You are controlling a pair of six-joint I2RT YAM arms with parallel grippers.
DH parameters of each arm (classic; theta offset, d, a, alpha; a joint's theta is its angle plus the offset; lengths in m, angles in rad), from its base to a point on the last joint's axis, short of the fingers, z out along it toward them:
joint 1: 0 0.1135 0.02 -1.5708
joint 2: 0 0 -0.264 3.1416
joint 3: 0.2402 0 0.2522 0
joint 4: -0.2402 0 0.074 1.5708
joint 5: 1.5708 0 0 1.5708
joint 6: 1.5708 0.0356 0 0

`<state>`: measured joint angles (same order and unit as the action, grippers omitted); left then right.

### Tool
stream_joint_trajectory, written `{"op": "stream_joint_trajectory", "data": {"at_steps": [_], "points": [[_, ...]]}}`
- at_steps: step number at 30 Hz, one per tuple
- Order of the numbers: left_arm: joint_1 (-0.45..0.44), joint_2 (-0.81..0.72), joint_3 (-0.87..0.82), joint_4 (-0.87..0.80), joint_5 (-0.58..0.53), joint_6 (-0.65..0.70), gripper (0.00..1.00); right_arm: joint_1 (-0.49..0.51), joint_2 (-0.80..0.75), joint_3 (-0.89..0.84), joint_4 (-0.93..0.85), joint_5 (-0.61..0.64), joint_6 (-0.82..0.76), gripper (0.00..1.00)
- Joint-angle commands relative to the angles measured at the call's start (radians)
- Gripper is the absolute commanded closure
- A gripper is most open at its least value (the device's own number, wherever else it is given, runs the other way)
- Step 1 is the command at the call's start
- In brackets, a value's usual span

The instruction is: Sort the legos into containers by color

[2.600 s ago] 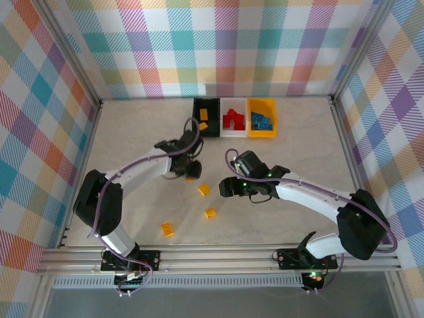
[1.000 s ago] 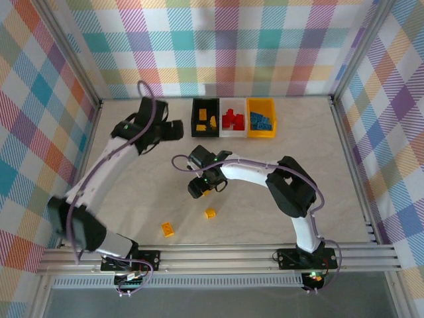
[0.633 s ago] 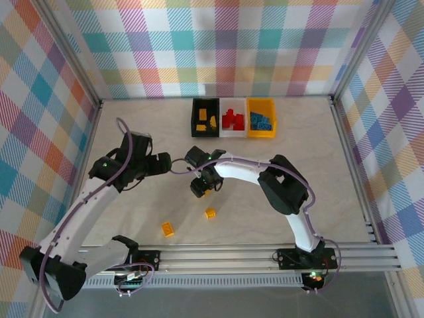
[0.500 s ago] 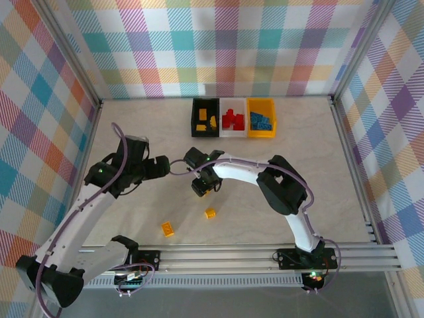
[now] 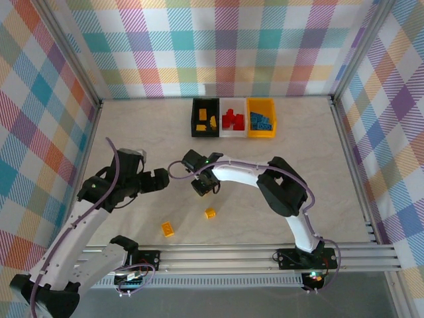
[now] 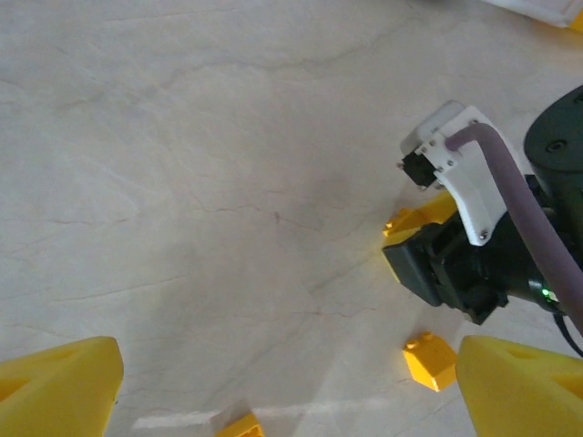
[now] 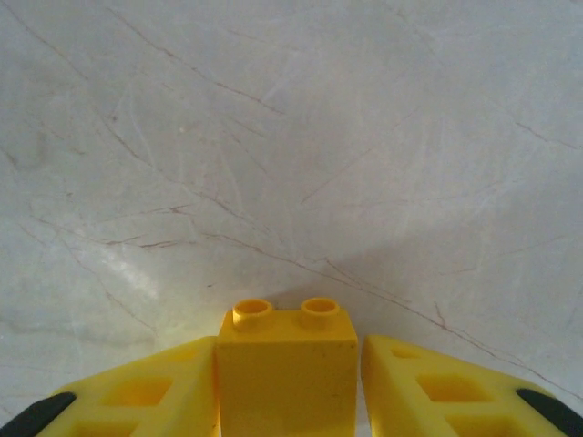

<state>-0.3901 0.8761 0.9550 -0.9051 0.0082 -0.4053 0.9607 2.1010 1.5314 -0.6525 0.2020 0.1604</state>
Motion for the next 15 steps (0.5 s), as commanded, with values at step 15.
{"op": "stream_joint_trajectory", "data": {"at_steps": [15], "points": [[0.001, -0.027, -0.027, -0.068, 0.097, -0.02, 0.05, -0.272, 0.091, 0.477, -0.072, -0.074, -0.023, 0.57]]}}
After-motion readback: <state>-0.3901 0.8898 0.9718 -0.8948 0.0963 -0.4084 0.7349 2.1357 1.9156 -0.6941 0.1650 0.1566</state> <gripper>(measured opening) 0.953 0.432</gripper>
